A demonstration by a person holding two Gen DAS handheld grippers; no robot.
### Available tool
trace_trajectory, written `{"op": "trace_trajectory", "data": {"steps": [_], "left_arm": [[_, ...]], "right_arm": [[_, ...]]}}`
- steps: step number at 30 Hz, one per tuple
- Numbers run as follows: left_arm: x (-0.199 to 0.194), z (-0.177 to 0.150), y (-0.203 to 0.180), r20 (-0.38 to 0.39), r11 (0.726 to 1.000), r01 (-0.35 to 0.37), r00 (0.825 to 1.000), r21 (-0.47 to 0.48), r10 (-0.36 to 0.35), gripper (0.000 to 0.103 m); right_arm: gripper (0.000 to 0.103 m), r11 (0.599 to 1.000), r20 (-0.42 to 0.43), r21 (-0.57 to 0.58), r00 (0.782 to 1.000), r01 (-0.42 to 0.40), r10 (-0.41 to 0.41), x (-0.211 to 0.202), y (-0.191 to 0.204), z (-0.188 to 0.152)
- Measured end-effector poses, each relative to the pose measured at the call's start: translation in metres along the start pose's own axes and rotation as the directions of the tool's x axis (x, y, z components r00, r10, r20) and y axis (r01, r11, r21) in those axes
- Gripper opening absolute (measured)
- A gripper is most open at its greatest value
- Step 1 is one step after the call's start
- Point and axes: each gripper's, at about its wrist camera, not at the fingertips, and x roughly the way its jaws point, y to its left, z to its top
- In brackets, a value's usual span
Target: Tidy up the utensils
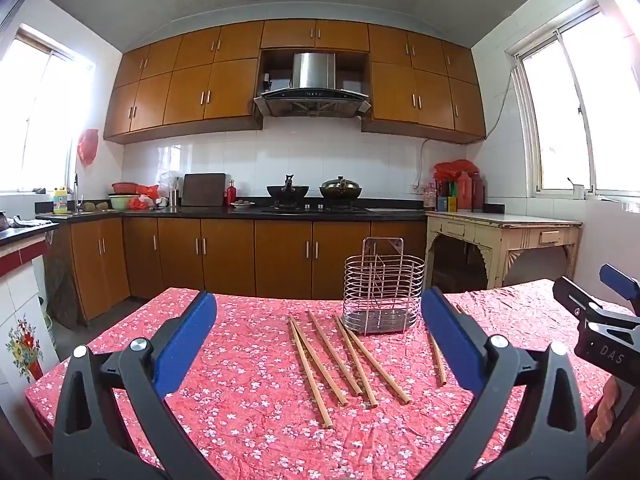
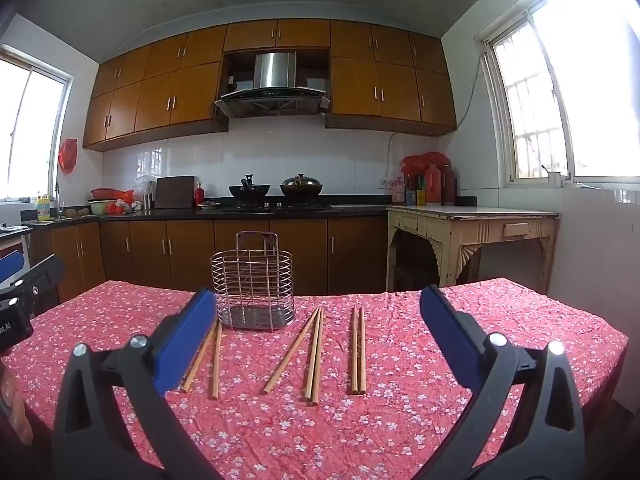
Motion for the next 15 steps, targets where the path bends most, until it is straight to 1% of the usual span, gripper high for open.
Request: {"op": "trace_trajectory", "data": {"steps": [1,15], "left_arm": [[0.006,-0.0043,0.0019,-0.004,1.0,0.0,1.0,-0.003,0.0,0.101],[0.0086,-0.0073,0.0025,-0.01,1.0,0.004,1.0,-0.003,-0.004,0.101]], "right_arm": [[0.099,1.0,-0.001,0.001,1.0,0.0,0.0,0.0,-0.0001,-0.0004],[0.099,1.0,-0.009,0.01,1.0,0.001,-0.001,0.0035,-0.0006,-0.004]]}}
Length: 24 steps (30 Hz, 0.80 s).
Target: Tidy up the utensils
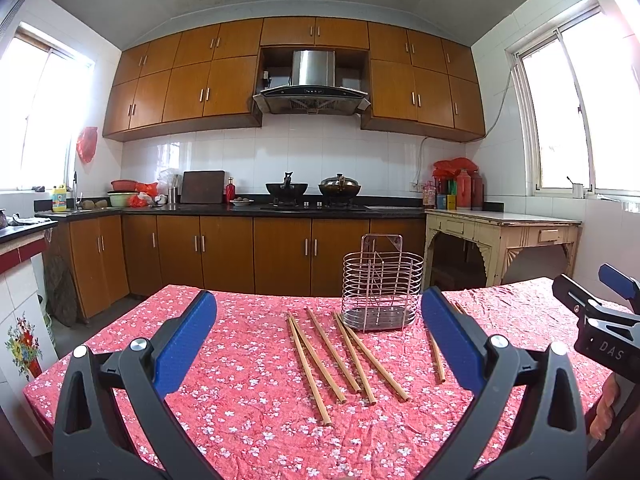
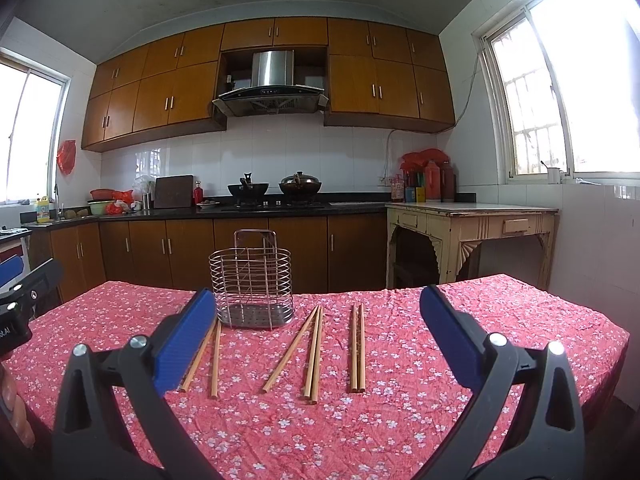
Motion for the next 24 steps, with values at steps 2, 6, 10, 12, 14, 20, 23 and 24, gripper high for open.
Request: {"op": "trace_trajectory", "data": {"steps": [2,6,10,12,14,20,23,24], "left_arm": [[0.0001,0.0002,0.0,-0.001,1.0,0.001,1.0,0.0,-0.001,0.101],[0.0001,-0.0013,-0.0009,-0.001,1.0,0.001,1.0,0.0,-0.001,0.101],[0.0003,-0.0011,-0.0007,0.0,1.0,0.001,1.0,-0.001,-0.001,0.101],[0.0003,-0.0006,-0.0006,-0.001,1.0,0.002,1.0,-0.001,-0.002,0.101],[0.0003,-0.0006,-0.0007,-0.001,1.0,0.001,1.0,0.0,-0.001,0.101],[0.0003,-0.0008,-0.0009,-0.001,1.0,0.001,1.0,-0.001,-0.001,0.101],[0.0004,-0.0009,-0.0011,-0.001,1.0,0.002,1.0,0.0,-0.002,0.101],[0.0003,-0.0012,-0.0013,-0.001,1.0,0.002,1.0,0.001,-0.002,0.101]], "right_arm": [[0.099,1.0,0.0,0.002,1.0,-0.001,0.001,0.0,-0.0006,0.0002],[0.099,1.0,0.0,0.003,1.0,-0.001,0.001,0.0001,-0.0005,0.0011],[0.099,1.0,-0.002,0.003,1.0,-0.001,0.001,0.0005,-0.0004,0.0005],[0.099,1.0,-0.002,0.004,1.0,-0.001,0.001,0.0006,-0.0009,0.0008],[0.099,1.0,-0.002,0.005,1.0,-0.001,0.001,0.0007,-0.0008,0.0007],[0.099,1.0,-0.005,0.008,1.0,0.001,-0.001,0.0017,-0.0006,-0.0003],[0.099,1.0,-0.005,0.009,1.0,0.001,-0.001,0.0016,-0.0005,-0.0007],[0.099,1.0,-0.005,0.009,1.0,0.001,-0.001,0.0015,-0.0008,-0.0006]]}}
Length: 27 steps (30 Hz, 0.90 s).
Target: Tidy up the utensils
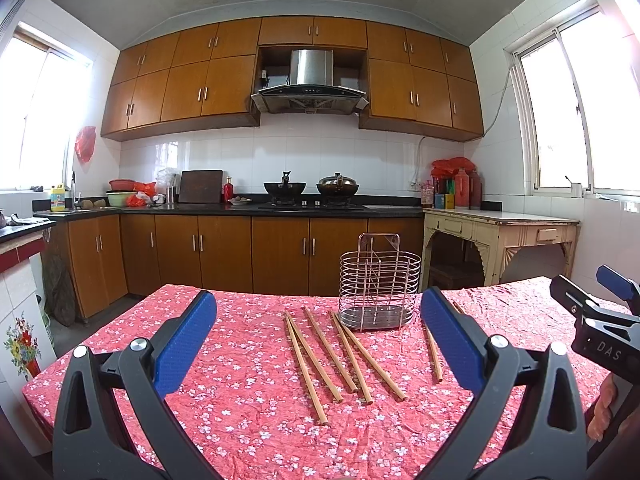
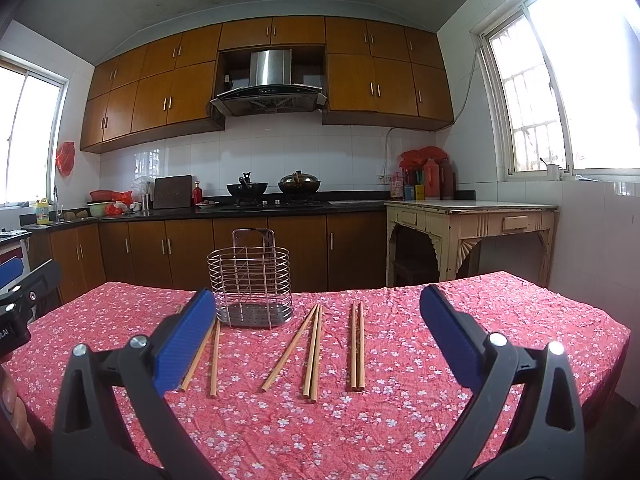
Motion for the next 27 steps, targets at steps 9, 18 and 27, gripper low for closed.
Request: {"op": "trace_trajectory", "data": {"steps": [9,18,27], "left_arm": [[0.0006,-0.0003,-0.0008,-0.001,1.0,0.001,1.0,0.001,-0.001,0.101],[0.001,-0.0011,-0.002,-0.001,1.0,0.001,1.0,0.001,-0.001,0.101],[0.0014,-0.0037,-0.0029,-0.004,1.0,0.003,1.0,0.0,-0.003,0.101]], "right_arm": [[0.099,1.0,0.0,0.001,1.0,-0.001,0.001,0.0001,-0.0009,0.0006],[0.099,1.0,-0.002,0.004,1.0,-0.001,0.001,0.0,-0.0021,-0.0001],[0.099,1.0,-0.002,0.004,1.0,0.0,0.0,-0.0001,-0.0046,-0.0009]]}}
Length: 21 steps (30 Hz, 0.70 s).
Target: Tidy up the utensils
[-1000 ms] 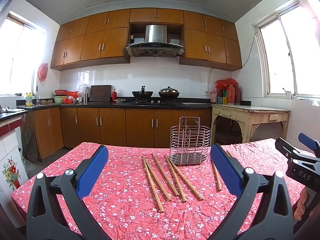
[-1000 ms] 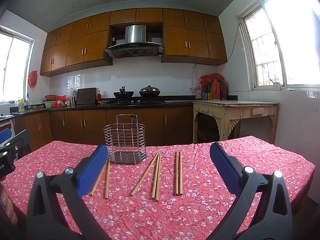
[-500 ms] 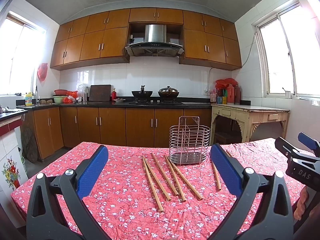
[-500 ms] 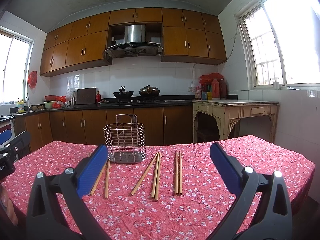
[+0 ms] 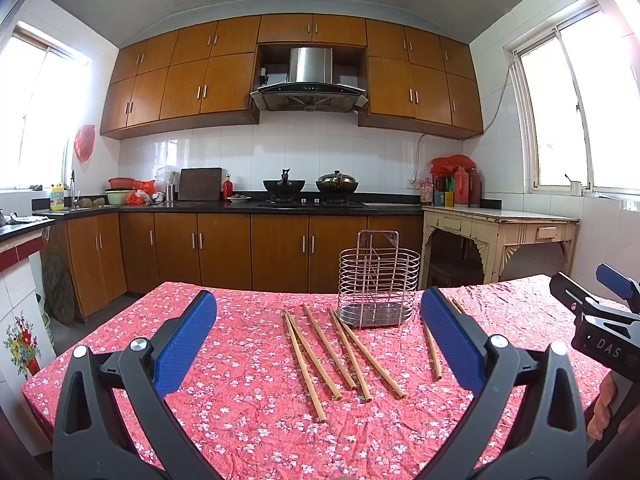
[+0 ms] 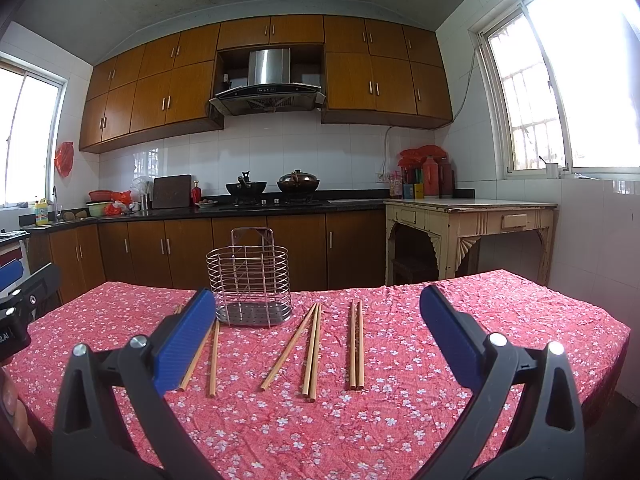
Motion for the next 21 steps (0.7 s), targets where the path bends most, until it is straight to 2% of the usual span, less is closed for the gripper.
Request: {"op": "trace_trajectory", "data": {"steps": [12,18,20,21], "left_arm": [[0.009,-0.007,0.005,-0.028,1.0,0.01,1.0,-0.026,-0.011,0.101],[0.036,-0.016,0.014,-0.16,0.999,-0.024,0.987,-0.035,0.018,0.101],[0.052,-0.021,0.016,-0.231,0.998,-0.057,0.971,-0.012,0.052,0.101],[0.063,-0.025,0.016,-0.277,0.997,-0.073,0.958,0.011,0.073,0.101]], "right_arm": [[0.099,1.0,-0.016,-0.007,1.0,0.011,-0.012,0.005,0.002,-0.004],[0.099,0.999,-0.129,0.007,0.99,0.051,-0.05,0.032,-0.006,-0.012],[0.099,0.996,-0.206,0.003,0.975,0.089,-0.087,0.052,-0.013,-0.018],[0.099,0.995,-0.237,-0.001,0.967,0.096,-0.094,0.06,-0.016,-0.019]]}}
